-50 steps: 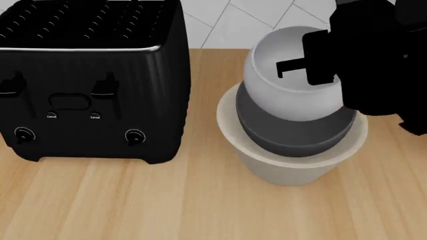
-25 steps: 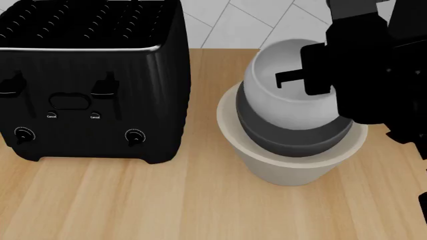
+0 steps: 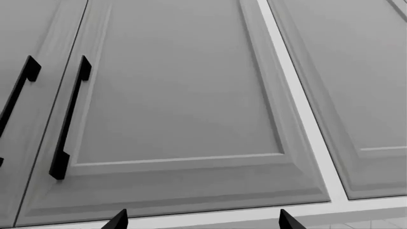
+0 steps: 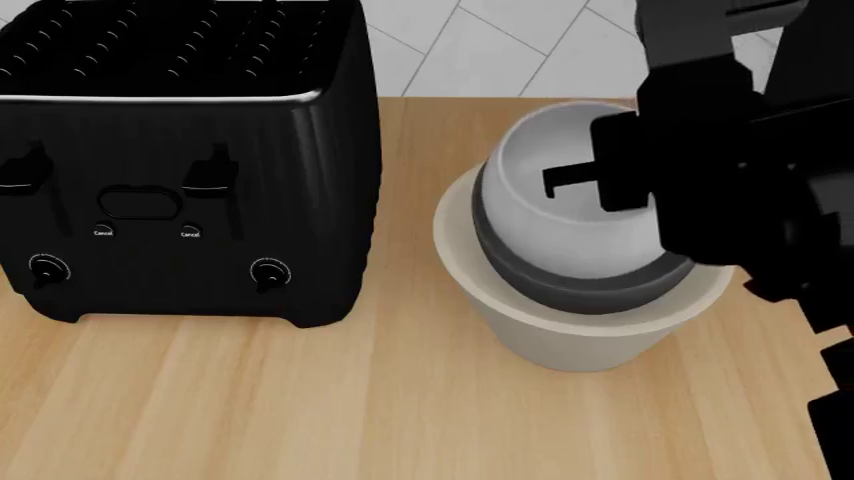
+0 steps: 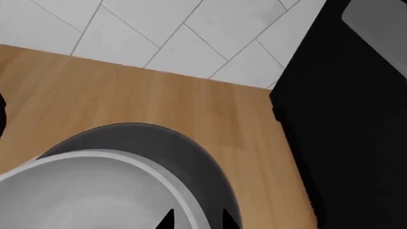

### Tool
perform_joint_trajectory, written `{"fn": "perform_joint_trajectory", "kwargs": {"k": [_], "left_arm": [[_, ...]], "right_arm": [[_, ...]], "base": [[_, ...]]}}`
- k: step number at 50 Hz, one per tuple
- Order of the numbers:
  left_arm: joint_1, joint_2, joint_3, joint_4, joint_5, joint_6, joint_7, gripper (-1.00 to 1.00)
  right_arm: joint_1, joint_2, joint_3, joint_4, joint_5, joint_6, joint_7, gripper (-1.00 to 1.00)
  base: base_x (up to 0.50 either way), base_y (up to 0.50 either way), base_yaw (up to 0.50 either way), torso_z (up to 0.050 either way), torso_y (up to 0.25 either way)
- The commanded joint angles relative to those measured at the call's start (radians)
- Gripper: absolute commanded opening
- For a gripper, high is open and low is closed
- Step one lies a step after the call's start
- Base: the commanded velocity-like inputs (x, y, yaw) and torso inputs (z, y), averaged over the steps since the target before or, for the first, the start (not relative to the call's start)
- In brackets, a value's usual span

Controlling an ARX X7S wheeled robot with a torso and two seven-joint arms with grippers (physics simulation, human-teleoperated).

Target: Stack the bowls from largest to smallest.

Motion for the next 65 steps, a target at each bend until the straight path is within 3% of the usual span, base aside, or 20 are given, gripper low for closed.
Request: {"fn": "perform_joint_trajectory", "kwargs": {"k": [1, 29, 30, 54, 65], "left_arm": [[-0.001, -0.003, 0.001, -0.001, -0.004, 0.001, -0.003, 1.00], [0.000, -0.004, 0.012, -0.008, -0.002, 0.008, -0.002, 1.00], [0.001, -0.004, 0.012, -0.009, 0.000, 0.010, -0.002, 1.00], [0.007, -0.008, 0.008, -0.010, -0.004, 0.020, -0.004, 1.00], [-0.001, -0.007, 0.014, -0.009, -0.009, 0.019, -0.007, 1.00]], "right_arm": [[-0.010, -0.008, -0.007, 0.017, -0.027, -0.015, -0.022, -1.00], [-0.030, -0.016, -0.010, 0.035, -0.032, -0.036, -0.042, -1.00], [-0.029, -0.016, -0.011, 0.035, -0.032, -0.035, -0.044, 1.00], [0.025, -0.034, -0.009, 0.042, -0.030, -0.016, -0.054, 1.00], [0.047, 0.022, 0.034, -0.069, 0.026, 0.046, 0.021, 1.00]], "base": [[0.00, 0.00, 0.00, 0.000, 0.000], [0.00, 0.00, 0.00, 0.000, 0.000], [0.00, 0.00, 0.00, 0.000, 0.000], [0.00, 0.00, 0.00, 0.000, 0.000], [0.00, 0.00, 0.00, 0.000, 0.000]]}}
